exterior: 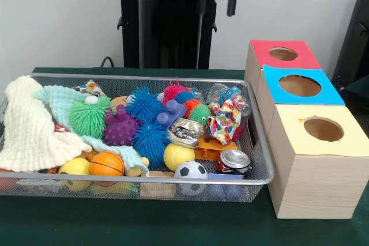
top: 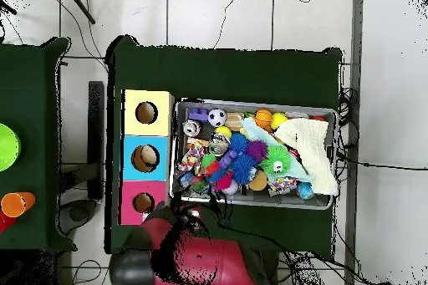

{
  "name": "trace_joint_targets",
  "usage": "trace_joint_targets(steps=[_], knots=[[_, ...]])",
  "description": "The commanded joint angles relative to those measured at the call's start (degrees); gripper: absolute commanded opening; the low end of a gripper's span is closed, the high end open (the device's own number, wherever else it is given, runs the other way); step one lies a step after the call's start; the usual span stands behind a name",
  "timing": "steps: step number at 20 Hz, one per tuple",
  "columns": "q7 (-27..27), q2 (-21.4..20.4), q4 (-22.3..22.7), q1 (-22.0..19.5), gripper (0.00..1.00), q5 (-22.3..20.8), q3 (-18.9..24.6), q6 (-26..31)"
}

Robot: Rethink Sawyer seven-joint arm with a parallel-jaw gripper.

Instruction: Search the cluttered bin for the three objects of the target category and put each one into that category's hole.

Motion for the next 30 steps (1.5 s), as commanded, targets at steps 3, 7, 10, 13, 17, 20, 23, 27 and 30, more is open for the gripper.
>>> trace_joint_targets(steps=[3, 7, 10, 13, 17, 20, 23, 27, 30], knots=[[4.3, 2.55, 4.52, -5.8, 1.0, -1.35, 5.74, -2.19], [4.91, 4.16, 5.1, -7.47, 1.0, -2.45, 6.39, -4.93], [5.05, 6.56, 4.86, -9.0, 1.0, -2.95, 6.74, -6.25], [3.01, 9.2, 3.66, -12.27, 1.0, -4.04, 8.38, -6.92], [0.28, 11.66, 0.39, -15.47, 1.0, -5.89, 10.28, -5.39], [-2.2, 12.49, -2.19, -18.4, 1.0, -7.37, 12.4, -3.07], [-4.06, 12.12, -4.65, -20.54, 1.0, -8.64, 13.86, 0.46], [-7.18, 6.8, -5.49, -24.59, 1.0, -7.87, 17.34, 7.24], [-9.84, 5.37, -8.34, -27.03, 1.0, -8.14, 19.41, 11.3]])
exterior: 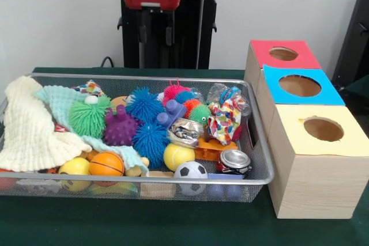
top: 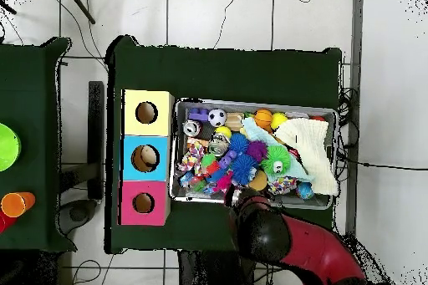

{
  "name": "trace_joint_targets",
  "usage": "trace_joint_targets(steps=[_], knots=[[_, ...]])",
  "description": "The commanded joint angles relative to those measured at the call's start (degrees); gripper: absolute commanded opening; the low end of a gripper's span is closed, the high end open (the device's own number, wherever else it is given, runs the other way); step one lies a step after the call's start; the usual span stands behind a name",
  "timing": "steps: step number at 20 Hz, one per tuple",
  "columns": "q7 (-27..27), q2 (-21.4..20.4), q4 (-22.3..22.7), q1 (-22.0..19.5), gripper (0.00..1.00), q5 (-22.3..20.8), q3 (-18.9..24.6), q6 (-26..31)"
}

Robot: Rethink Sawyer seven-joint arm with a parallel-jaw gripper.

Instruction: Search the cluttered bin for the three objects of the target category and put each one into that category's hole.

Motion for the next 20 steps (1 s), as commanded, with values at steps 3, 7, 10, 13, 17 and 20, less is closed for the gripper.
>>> trace_joint_targets(steps=[3, 7, 10, 13, 17, 20], knots=[[-10.55, -0.76, -9.94, -7.1, 1.0, -3.63, 11.38, 11.73], [-9.5, -1.29, -12.14, -8.09, 1.0, -4.16, 13.14, 12.47], [-6.71, 0.59, -15.15, -7.29, 1.0, -3.89, 13.93, 12.52], [-6.21, 1.94, -19.23, -6.18, 1.0, -3.95, 13.96, 16.58], [-7.45, 2.99, -23.21, -5.42, 1.0, -5.46, 14.16, 19.92], [-8.66, 4.64, -25.14, -5.49, 1.0, -6.28, 14.98, 20.95]])
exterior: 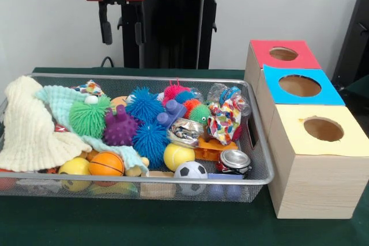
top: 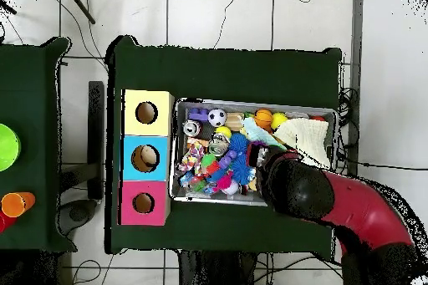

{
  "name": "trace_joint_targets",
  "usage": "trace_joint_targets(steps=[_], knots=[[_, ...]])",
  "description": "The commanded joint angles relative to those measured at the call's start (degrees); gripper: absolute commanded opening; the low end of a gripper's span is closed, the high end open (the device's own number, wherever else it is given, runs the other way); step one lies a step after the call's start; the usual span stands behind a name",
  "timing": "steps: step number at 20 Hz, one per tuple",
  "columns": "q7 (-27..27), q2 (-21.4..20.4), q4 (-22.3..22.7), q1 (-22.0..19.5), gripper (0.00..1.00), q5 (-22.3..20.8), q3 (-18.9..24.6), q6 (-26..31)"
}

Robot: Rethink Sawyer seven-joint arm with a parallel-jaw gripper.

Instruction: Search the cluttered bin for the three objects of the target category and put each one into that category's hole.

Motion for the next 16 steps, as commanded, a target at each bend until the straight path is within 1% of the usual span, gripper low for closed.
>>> trace_joint_targets(steps=[1, 4, 7, 12, 14, 16], knots=[[-9.34, 4.44, -11.17, 0.58, 1.0, -4.51, 5.88, 10.98], [-11.02, 5.74, -15.04, 0.82, 1.0, -5.45, 6.42, 14.94], [-12.25, 8.27, -18.3, 0.84, 1.0, -6.8, 7.37, 16.24], [-14.26, 11.7, -21.28, -0.38, 1.0, -8.14, 9.92, 17.6], [-14.6, 12.23, -21.78, -0.73, 1.0, -8.66, 10.56, 18.13], [-14.83, 13.67, -23.49, -0.73, 1.0, -9.49, 10.91, 18.94]])
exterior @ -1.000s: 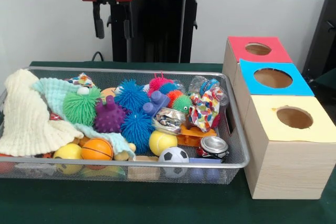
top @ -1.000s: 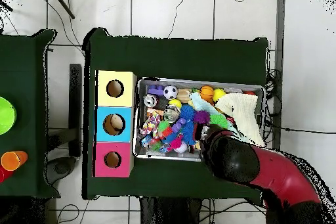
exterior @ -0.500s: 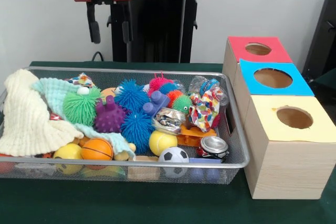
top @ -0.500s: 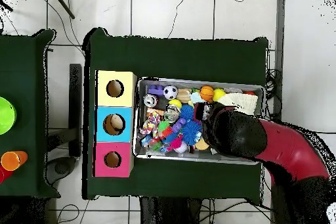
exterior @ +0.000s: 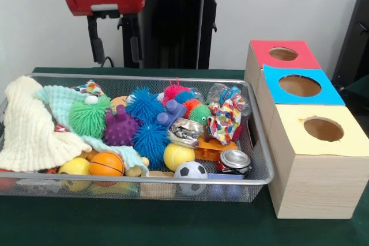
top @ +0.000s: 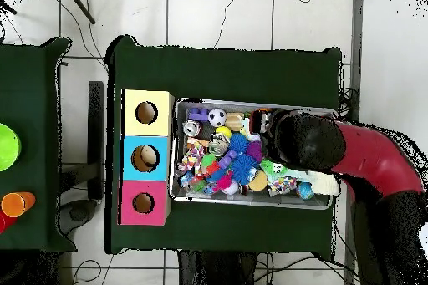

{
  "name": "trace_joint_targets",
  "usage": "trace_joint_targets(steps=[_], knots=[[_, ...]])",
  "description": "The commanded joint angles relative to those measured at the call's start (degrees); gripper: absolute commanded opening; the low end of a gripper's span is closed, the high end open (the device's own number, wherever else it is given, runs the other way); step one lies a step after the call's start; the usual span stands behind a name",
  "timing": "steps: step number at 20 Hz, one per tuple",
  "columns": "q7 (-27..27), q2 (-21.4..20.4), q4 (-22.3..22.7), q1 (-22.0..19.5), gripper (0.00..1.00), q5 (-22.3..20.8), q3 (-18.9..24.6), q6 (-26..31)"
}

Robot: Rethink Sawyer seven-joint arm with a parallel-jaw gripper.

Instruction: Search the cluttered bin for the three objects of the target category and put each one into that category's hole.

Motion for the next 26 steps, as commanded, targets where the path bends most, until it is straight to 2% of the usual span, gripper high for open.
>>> trace_joint_targets(steps=[1, 7, 16, 26], knots=[[-14.99, 6.77, -8.22, -1.32, 1.0, -4.76, 5.91, 7.56], [-16.51, 11.14, -10.33, -3.46, 1.0, -6.38, 8.09, 7.14], [-17.59, 16.9, -10.63, -7.35, 1.0, -8.84, 11.0, 5.33], [-18.58, 15.27, -8.86, -8.67, 1.0, -14.01, 12.53, 6.05]])
